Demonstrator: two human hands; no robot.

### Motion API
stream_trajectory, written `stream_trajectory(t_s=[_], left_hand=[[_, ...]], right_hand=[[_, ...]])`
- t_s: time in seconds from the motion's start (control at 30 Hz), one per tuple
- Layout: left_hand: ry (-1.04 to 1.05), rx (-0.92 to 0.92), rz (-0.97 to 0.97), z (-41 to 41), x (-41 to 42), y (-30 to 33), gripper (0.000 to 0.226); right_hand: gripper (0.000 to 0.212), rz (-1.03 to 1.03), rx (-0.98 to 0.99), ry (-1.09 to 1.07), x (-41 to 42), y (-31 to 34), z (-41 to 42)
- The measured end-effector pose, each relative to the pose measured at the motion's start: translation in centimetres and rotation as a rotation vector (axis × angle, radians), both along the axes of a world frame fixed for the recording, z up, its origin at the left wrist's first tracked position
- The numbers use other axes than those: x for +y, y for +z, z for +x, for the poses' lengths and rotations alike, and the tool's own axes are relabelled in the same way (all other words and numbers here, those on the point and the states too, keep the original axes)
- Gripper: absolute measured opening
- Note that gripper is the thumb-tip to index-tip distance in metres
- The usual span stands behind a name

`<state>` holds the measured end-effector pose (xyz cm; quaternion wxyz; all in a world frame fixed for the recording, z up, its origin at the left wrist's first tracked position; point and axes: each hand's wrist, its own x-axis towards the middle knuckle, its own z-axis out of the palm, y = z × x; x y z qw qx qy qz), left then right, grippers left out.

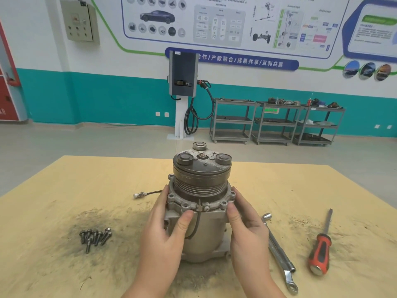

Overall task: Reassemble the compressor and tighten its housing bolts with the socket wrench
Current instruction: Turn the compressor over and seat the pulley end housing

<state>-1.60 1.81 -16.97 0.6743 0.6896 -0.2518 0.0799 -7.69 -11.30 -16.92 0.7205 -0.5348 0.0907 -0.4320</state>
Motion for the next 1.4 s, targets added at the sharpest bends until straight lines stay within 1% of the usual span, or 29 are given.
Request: stream_trajectory(t_s=[0.13,0.23,0.3,0.43,0.57,0.77,0.83,0.9,0.93,1.0,1.03,1.1,1.17,1.23,1.27,1.3,1.33,1.4], left_hand=[[0.074,0.030,-0.065,-0.4,-0.5,-0.2,0.064],[0.107,0.021,-0.132,-0.7,-1.3,-0.5,0.064],[0.167,0.016,-0.159,-1.0,-2.0,-0.5,0.062],[0.284,-0.044,-0.135,-1.1,-3.0,-0.7,0.061],[0.349,-0.107,-0.112,-1.5,-3.5,-0.2,0.071],[0.355,-0.103,-0.149,-1.8,-3.5,0.1,0.072],[0.338,-0.070,-0.186,-1.8,-3.5,-0.1,0.073],[0.318,-0.040,-0.207,-1.6,-3.3,-0.4,0.068],[0.310,-0.038,-0.206,-1.4,-3.1,-0.5,0.060],[0.298,-0.035,-0.197,-1.1,-2.7,-0.6,0.049],[0.286,-0.033,-0.194,-1.1,-2.5,-0.6,0.051],[0.265,-0.014,-0.183,-1.2,-2.4,-0.7,0.057],[0.260,0.003,-0.172,-1.3,-2.4,-0.6,0.059],[0.253,0.009,-0.175,-1.4,-2.6,-0.7,0.060],[0.251,0.005,-0.176,-1.4,-2.6,-0.7,0.061],[0.255,-0.002,-0.175,-1.4,-2.6,-0.7,0.062],[0.261,-0.010,-0.174,-1.3,-2.5,-0.7,0.062],[0.269,-0.021,-0.173,-1.3,-2.6,-0.7,0.059]], right_hand=[[0.040,0.041,-0.045,-0.021,0.2,-0.1,0.2],[0.032,0.060,-0.059,-0.038,0.4,-0.2,0.3],[0.026,0.078,-0.062,-0.044,0.6,-0.3,0.4],[0.025,0.065,-0.055,-0.080,0.8,-0.2,0.6],[0.026,0.065,-0.069,-0.109,0.9,-0.1,0.7],[0.028,0.048,-0.067,-0.130,0.9,-0.4,0.8],[0.029,0.027,-0.042,-0.129,0.8,-0.4,0.8],[0.024,0.003,-0.013,-0.111,0.6,-0.4,0.6],[0.022,-0.023,0.012,-0.102,0.3,-0.3,0.4],[0.025,-0.130,0.114,-0.112,-0.8,0.3,-0.2],[0.025,-0.182,0.183,-0.145,-1.9,0.6,-0.6],[0.014,-0.253,0.372,-0.262,-5.2,1.3,-1.7],[0.016,-0.321,0.671,-0.334,-9.1,1.1,-2.9],[0.027,-0.412,1.020,-0.275,-11.7,0.1,-3.6],[0.028,-0.458,1.168,-0.234,-12.2,-0.4,-3.6],[0.024,-0.495,1.261,-0.213,-12.4,-0.8,-3.5],[0.020,-0.521,1.302,-0.216,-12.3,-1.2,-3.3],[0.020,-0.555,1.320,-0.250,-12.2,-1.6,-2.8]])
